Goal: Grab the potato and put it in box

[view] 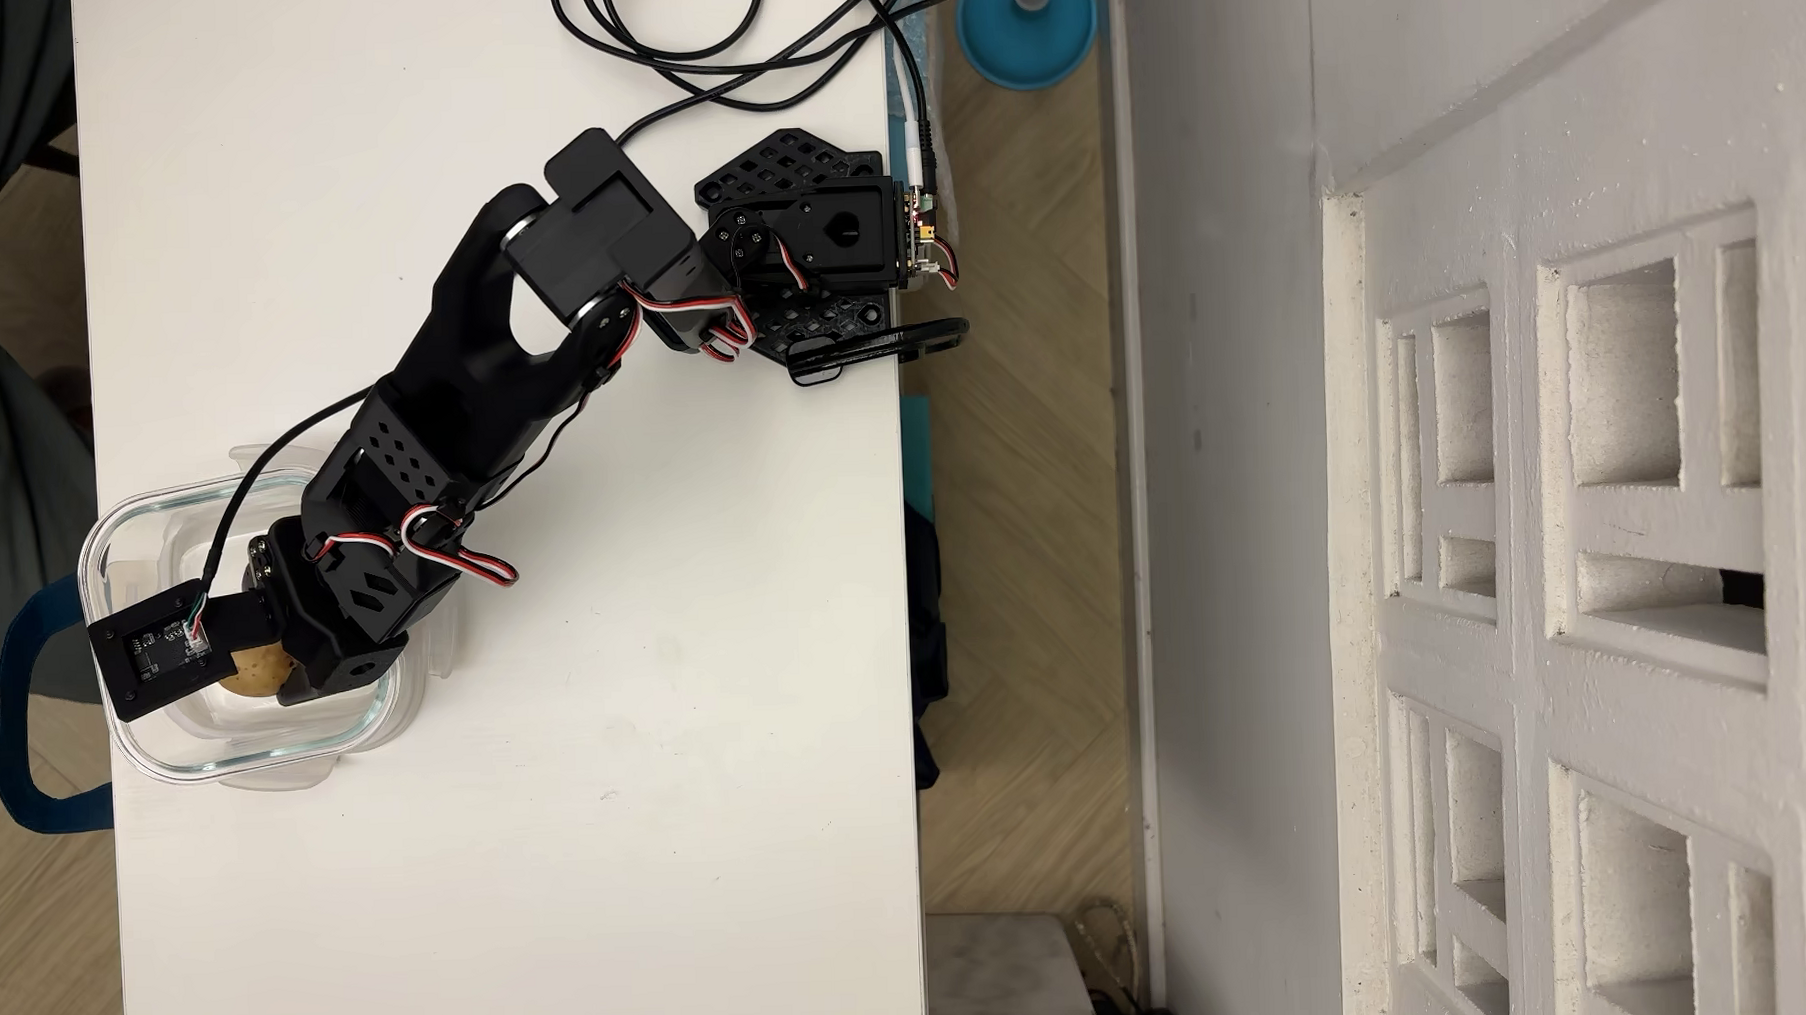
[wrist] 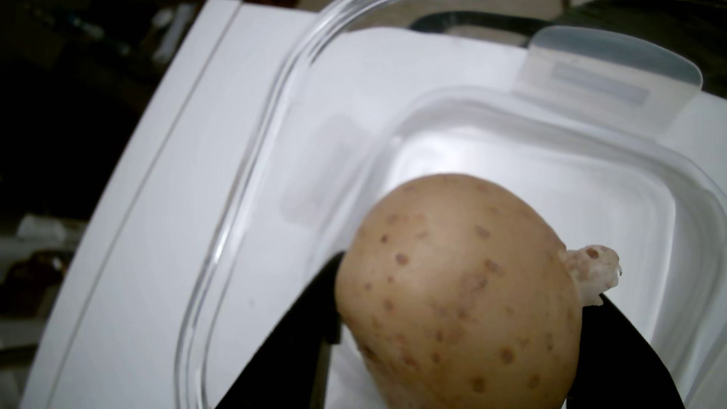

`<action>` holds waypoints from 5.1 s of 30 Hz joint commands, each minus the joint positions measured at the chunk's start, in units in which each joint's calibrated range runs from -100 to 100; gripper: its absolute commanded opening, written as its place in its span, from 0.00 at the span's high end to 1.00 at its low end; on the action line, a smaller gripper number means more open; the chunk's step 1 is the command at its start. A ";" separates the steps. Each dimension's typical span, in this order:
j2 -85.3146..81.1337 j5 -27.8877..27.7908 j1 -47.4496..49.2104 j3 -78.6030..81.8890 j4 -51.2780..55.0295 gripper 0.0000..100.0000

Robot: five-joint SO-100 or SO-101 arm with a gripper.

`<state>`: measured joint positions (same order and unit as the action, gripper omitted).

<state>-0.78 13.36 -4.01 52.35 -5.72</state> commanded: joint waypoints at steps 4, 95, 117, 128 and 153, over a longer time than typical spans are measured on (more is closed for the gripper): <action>-0.71 -0.36 -1.02 -2.72 -0.21 0.74; -94.19 4.37 72.30 47.13 34.06 0.96; -94.28 1.26 104.01 47.13 31.96 0.96; -94.28 1.13 104.01 47.13 43.12 0.96; -94.36 1.13 104.01 47.13 43.12 0.96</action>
<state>-94.66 14.73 99.53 99.46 37.21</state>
